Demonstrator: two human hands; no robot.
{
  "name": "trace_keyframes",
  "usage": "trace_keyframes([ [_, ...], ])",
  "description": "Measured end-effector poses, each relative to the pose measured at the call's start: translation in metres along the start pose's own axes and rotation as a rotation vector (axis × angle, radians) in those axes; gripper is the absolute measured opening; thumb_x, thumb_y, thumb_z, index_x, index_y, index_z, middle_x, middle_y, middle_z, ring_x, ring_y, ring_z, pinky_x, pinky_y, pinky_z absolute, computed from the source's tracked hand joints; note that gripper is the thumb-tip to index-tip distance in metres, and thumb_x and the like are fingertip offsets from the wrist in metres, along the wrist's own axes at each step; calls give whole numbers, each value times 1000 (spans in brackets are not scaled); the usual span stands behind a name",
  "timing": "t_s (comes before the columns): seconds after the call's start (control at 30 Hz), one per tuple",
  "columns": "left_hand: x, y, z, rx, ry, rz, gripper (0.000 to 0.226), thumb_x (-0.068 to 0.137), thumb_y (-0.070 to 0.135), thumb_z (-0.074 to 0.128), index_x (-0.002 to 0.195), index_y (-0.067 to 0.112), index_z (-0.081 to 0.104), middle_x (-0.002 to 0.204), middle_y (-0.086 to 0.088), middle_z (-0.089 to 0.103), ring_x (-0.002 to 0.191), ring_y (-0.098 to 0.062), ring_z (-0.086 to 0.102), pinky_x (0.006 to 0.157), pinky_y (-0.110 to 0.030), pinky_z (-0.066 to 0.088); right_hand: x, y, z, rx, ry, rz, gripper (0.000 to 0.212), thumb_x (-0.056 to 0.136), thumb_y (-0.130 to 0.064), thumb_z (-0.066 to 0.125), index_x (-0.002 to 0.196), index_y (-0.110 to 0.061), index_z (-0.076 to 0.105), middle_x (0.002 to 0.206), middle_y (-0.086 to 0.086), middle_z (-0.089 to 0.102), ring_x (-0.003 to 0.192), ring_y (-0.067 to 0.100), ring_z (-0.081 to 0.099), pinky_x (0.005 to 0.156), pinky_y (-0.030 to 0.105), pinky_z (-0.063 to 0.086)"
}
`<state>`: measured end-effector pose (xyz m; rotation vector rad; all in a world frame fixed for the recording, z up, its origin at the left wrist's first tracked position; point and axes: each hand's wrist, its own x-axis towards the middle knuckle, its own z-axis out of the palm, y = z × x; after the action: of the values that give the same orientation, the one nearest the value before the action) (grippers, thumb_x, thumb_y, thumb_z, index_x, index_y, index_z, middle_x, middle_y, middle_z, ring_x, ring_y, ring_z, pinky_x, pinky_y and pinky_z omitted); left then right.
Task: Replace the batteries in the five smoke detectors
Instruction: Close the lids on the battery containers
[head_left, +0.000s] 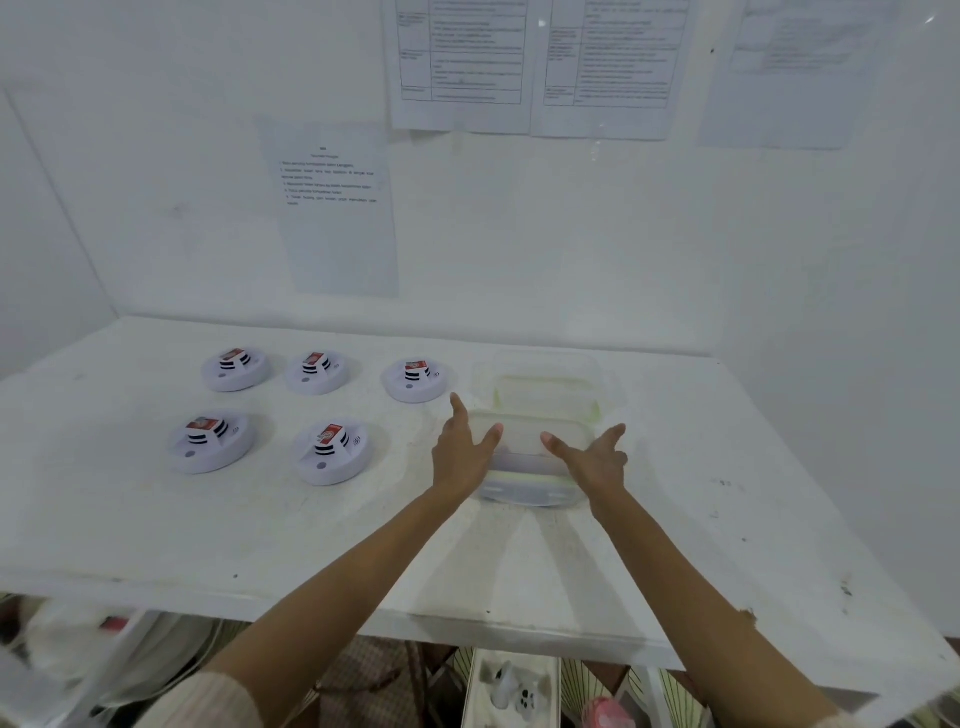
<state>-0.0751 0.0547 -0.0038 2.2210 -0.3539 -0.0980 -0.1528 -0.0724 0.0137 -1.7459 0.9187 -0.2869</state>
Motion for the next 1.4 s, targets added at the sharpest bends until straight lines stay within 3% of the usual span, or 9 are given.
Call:
trace_keyframes([
  [0.13, 0, 0, 0, -3, 4, -6, 78, 95, 42, 45, 149, 11, -3, 151, -13, 29, 137, -29, 32, 108, -39, 27, -6, 0, 5, 1, 146, -54, 107, 73, -41, 75, 147, -8, 4, 145, 24, 18, 136, 37, 18, 106, 46, 26],
  [0.33, 0, -1, 1, -14, 11, -15, 81, 94, 43, 47, 149, 11, -3, 149, -13, 33, 134, -30, 36, 109, -40, 30, -7, 9, 10, 74, 202, -128, 100, 77, -37, 72, 148, -7, 8, 147, 19, 32, 136, 33, 30, 109, 38, 27],
  [0.57, 4, -1, 2, -16, 14, -17, 82, 93, 44, 47, 149, 12, -4, 150, -13, 32, 135, -31, 34, 110, -42, 28, 2, 10, 2, 73, 200, -3, 99, 71, -46, 74, 145, -5, 23, 137, 14, 48, 131, 32, 39, 101, 45, 38],
  [0.8, 2, -2, 1, 121, -19, 76, 75, 96, 46, 37, 149, 17, -8, 154, -14, 19, 138, -28, 30, 108, -39, 29, 3, 9, 3, -31, 159, -149, 95, 80, -48, 64, 149, -23, 3, 143, 15, 40, 131, 32, 38, 101, 45, 36],
  [0.97, 9, -6, -9, 304, -172, 315, 77, 92, 56, 37, 149, 23, -2, 158, -1, 2, 145, -20, -5, 118, -44, 7, 3, 14, -3, -161, -9, -390, 90, 83, -52, 59, 148, -25, 3, 151, 12, 19, 139, 26, 15, 109, 43, 22],
  [1.17, 13, -1, -17, 534, -173, 382, 69, 91, 60, 34, 149, 31, 11, 145, -6, 34, 132, -24, 32, 106, -40, 31, 4, 20, -30, -334, -306, -476, 133, 38, -74, 60, 146, -34, -6, 152, 0, -1, 141, 20, 1, 113, 42, 14],
  [1.23, 15, 8, -22, 659, -79, 378, 73, 89, 64, 33, 149, 28, 14, 125, -9, 52, 110, -25, 52, 83, -33, 43, 8, 18, -36, -294, -268, -480, 132, 42, -68, 68, 147, -33, -3, 151, 2, 3, 140, 21, 3, 113, 41, 15],
  [1.3, 15, 13, -28, 775, 0, 346, 76, 87, 68, 32, 148, 26, 16, 100, -12, 63, 89, -24, 62, 58, -27, 37, 17, 16, -43, -258, -120, -477, 117, 60, -48, 80, 148, -27, 5, 148, 10, 13, 138, 26, 13, 113, 41, 17],
  [1.4, 6, 8, -27, 781, -18, 293, 75, 86, 69, 31, 147, 26, 20, 99, -12, 66, 90, -26, 63, 63, -28, 40, 22, 13, -47, -148, 48, -408, 83, 80, -21, 71, 146, -19, 21, 141, 18, 32, 126, 32, 39, 106, 39, 32],
])
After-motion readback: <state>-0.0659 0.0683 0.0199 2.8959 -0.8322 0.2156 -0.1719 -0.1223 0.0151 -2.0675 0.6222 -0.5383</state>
